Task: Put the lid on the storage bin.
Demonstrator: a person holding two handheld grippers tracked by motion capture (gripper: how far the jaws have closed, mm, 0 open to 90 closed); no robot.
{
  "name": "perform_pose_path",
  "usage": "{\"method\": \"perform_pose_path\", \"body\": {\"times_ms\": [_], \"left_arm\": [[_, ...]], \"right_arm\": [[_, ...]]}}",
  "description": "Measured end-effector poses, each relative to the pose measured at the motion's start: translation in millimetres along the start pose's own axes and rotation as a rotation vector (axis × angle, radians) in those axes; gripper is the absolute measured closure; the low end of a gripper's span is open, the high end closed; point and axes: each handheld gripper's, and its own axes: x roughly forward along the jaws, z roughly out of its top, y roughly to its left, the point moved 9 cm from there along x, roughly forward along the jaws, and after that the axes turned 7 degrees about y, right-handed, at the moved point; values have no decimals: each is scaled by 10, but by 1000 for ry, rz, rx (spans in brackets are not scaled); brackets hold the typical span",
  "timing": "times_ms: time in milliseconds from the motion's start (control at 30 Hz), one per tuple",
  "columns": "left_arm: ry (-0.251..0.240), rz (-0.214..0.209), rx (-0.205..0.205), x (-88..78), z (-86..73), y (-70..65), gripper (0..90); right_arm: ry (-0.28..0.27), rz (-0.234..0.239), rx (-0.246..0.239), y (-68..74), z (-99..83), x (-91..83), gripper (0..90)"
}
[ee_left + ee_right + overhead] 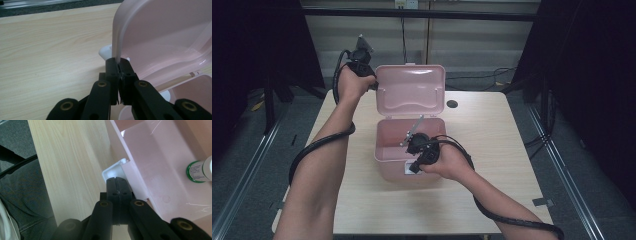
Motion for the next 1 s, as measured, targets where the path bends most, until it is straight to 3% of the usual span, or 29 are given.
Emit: {"method": "perform_pose_path", "body": {"times_ms": [1000], "left_arm": [[4,11,44,-133,-126,-67,879]], "right_arm": [[-3,4,12,4,4,0,900]]}}
